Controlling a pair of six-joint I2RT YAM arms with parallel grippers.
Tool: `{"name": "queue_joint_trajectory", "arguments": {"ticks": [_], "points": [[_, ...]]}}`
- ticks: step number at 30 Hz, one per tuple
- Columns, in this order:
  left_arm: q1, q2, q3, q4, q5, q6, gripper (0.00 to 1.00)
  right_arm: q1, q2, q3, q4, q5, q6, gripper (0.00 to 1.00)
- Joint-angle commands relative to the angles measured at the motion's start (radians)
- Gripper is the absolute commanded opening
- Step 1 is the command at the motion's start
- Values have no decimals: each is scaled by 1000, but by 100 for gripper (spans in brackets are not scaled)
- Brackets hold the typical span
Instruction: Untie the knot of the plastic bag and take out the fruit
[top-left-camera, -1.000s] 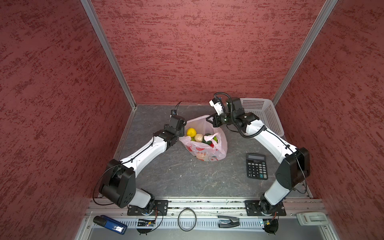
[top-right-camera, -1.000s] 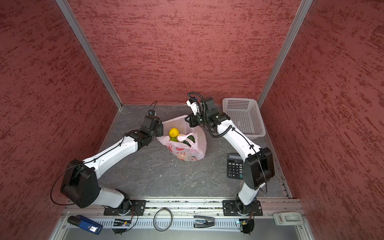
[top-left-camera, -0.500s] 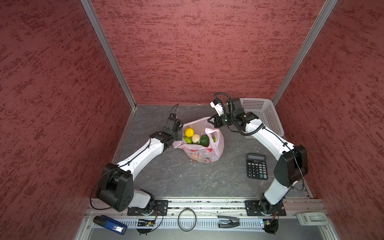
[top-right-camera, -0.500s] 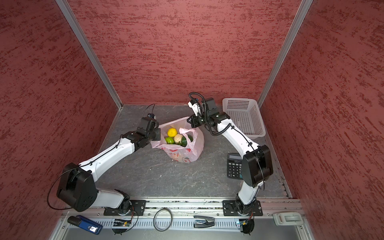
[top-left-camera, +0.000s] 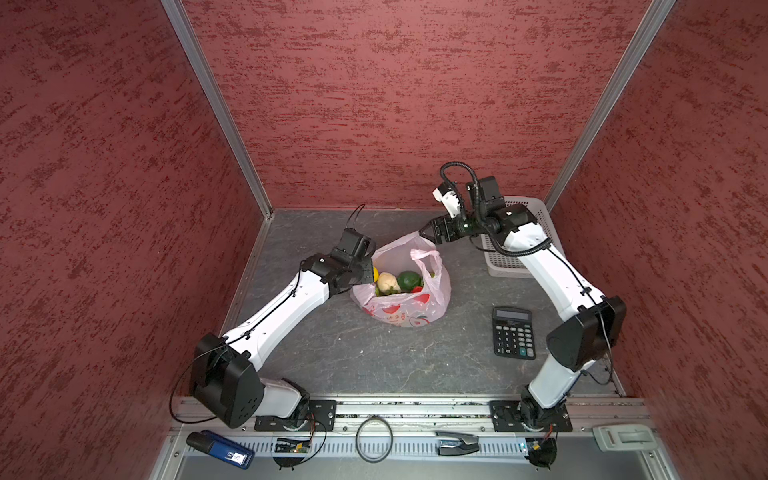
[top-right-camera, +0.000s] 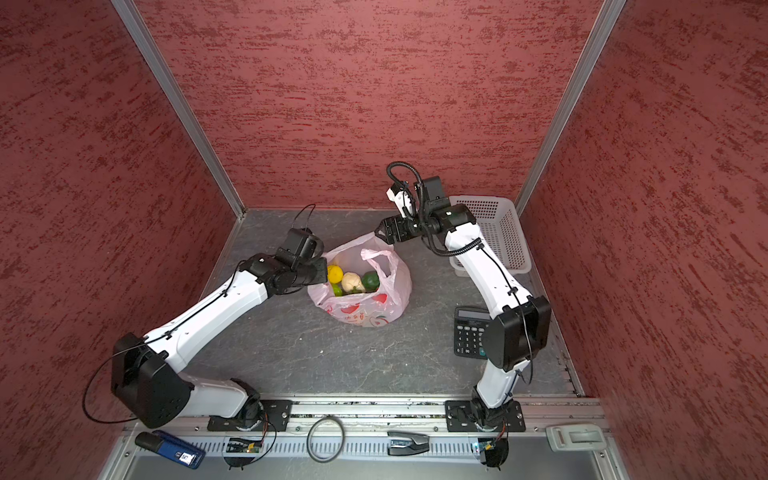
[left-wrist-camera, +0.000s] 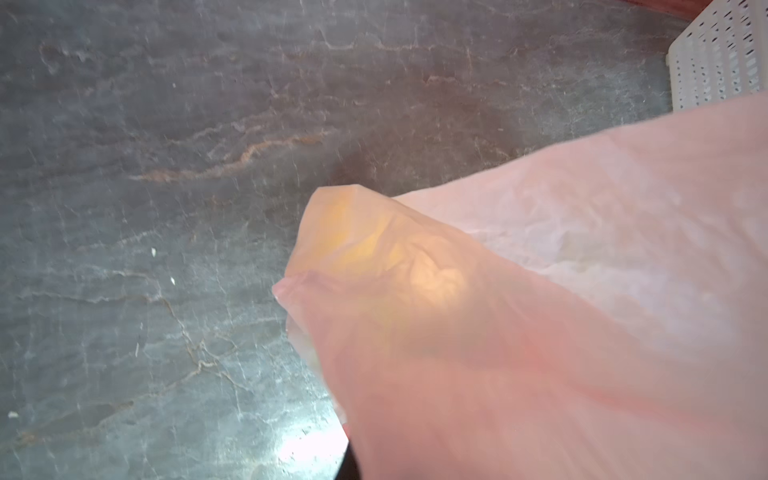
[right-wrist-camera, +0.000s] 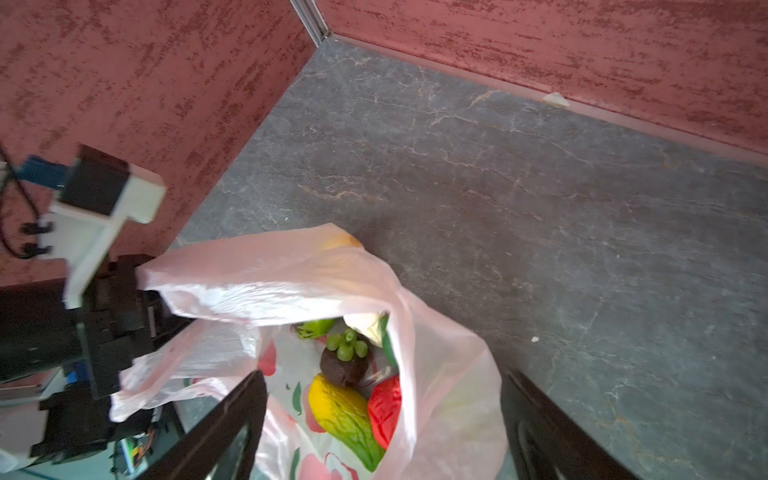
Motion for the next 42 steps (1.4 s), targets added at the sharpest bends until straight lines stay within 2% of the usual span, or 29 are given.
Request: {"name": "queue_joint_trajectory", "arguments": {"ticks": [1, 5, 12, 15, 18, 23, 26, 34, 38, 40, 42], "points": [[-11, -18, 27, -58, 4, -76, 0, 41, -43, 67, -60, -103, 31, 89], [-13, -30, 39, -64, 7, -101, 0, 121, -30, 97, -62, -170, 81, 89], [-13, -69, 16, -35, 19, -140, 0, 215, -8, -5, 5, -185, 108, 86], [-6, -87, 4, -27, 25, -152, 0, 242, 30, -33, -33, -118, 53, 82], [8, -102, -7, -21, 35, -163, 0, 253, 21, -134, -14, -28, 23, 78], [17, -106, -19, -14, 47, -175, 0, 282, -67, -384, 126, 232, -1, 76], [21, -106, -26, -20, 45, -182, 0, 285, -105, -502, 145, 387, -8, 76], [58, -119, -63, -40, 52, -179, 0, 254, -99, -599, -12, 758, 138, 86], [59, -124, -76, -47, 57, -166, 0, 157, -109, -591, -52, 807, 219, 88], [50, -126, -87, -41, 65, -163, 0, 127, -108, -564, -65, 783, 223, 90], [27, -119, -86, -30, 67, -154, 0, 128, -117, -528, -54, 703, 188, 92]]}}
